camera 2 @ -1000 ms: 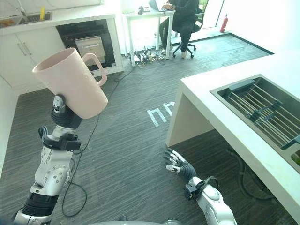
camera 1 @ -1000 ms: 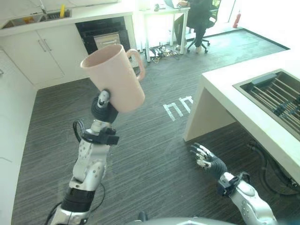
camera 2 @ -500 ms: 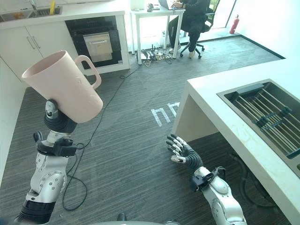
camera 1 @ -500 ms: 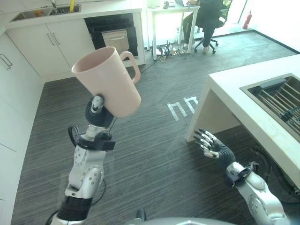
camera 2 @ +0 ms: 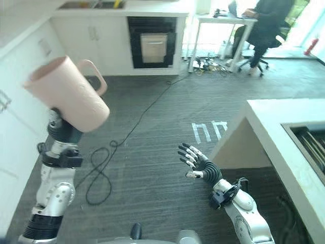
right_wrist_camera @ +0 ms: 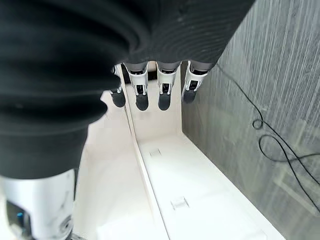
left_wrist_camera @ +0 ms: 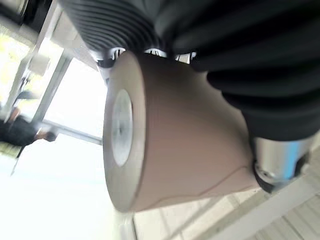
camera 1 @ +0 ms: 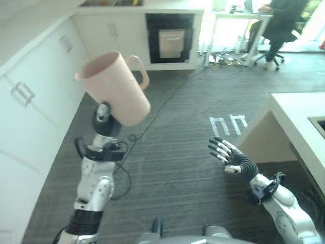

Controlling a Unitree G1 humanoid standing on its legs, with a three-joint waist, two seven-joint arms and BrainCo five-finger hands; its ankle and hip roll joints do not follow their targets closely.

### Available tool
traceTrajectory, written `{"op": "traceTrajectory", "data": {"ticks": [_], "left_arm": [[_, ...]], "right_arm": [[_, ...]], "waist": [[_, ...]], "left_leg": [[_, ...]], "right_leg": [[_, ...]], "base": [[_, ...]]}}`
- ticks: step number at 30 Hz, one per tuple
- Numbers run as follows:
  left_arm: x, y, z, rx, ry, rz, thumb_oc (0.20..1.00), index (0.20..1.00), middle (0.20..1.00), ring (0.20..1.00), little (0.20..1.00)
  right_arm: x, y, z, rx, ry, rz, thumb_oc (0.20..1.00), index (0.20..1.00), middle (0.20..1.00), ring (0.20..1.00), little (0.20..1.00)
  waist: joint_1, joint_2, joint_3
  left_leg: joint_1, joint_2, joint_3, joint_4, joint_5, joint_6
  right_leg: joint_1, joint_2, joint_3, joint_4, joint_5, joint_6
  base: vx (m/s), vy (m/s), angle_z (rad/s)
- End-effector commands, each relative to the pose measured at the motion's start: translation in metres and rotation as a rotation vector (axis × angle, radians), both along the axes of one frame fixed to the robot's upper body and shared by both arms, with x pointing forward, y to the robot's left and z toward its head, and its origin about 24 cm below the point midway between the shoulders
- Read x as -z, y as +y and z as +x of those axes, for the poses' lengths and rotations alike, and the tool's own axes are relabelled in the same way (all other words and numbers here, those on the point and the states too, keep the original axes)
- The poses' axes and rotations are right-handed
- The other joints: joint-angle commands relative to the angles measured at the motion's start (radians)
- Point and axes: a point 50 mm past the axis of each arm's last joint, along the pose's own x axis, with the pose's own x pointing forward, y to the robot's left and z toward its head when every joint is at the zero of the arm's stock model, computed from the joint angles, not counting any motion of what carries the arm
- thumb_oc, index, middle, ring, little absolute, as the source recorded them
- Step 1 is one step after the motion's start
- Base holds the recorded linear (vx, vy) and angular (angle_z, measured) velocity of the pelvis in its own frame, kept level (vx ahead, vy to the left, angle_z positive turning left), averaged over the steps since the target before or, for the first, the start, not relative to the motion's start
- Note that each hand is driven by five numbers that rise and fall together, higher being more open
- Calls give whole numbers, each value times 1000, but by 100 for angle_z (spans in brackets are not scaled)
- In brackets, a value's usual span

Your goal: Place the dishes in the dishwasher.

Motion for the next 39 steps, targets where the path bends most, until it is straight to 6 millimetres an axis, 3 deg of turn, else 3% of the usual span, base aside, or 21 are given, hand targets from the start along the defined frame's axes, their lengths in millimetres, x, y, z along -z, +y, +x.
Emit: {"op": "traceTrajectory", "data": {"ticks": [1, 7, 9, 28, 29, 39], "left_arm": [[-21, -7, -7, 22, -105, -3, 200, 200, 200, 200, 200], [-19, -5, -16, 7, -93, -29, 200, 200, 200, 200, 200], [-21, -8, -12, 25, -105, -43, 200, 200, 200, 200, 200], [-23, -2, -11, 11, -113, 22, 200, 200, 200, 200, 200], [-20, -4, -11, -110, -114, 37, 200, 200, 200, 200, 200], [-19, 1, -14, -111, -106, 52, 200, 200, 200, 200, 200]], "right_arm": [[-34, -3, 13, 4, -173, 44, 1000, 1000, 1000, 1000, 1000], [-39, -4, 17, 11, -169, 19, 1000, 1000, 1000, 1000, 1000], [-45, -10, 20, 56, -202, -5, 1000, 1000, 1000, 1000, 1000], [-53, -14, 22, 164, -257, 2, 1000, 1000, 1000, 1000, 1000], [-89, -7, 29, 254, -446, 153, 1000, 1000, 1000, 1000, 1000], [-92, -16, 22, 265, -441, 152, 1000, 1000, 1000, 1000, 1000]], "waist": [[-6, 21, -38], [40, 24, -61], [35, 23, -53], [6, 42, -80], [17, 42, -43], [13, 38, -86]], "left_leg": [[87, 9, 73, -22, -68, -63], [90, 88, 146, -22, -55, -108], [91, 127, 212, -22, -37, -128], [102, 98, 229, -22, -72, -111], [65, 18, 262, -22, -98, -76], [87, 34, 276, -22, -92, -79]], "right_leg": [[68, 12, -66, -82, 107, 31], [102, 24, -121, -97, 62, 13], [129, 16, -174, -97, 51, 11], [125, -13, -158, -97, 52, 33], [66, 9, -186, -97, 65, 16], [100, 38, -168, -97, 40, -2]], "base": [[93, -254, 86], [45, -123, 24], [-50, -6, 16], [-4, 39, 6], [0, 0, 0], [71, -79, -1]]}}
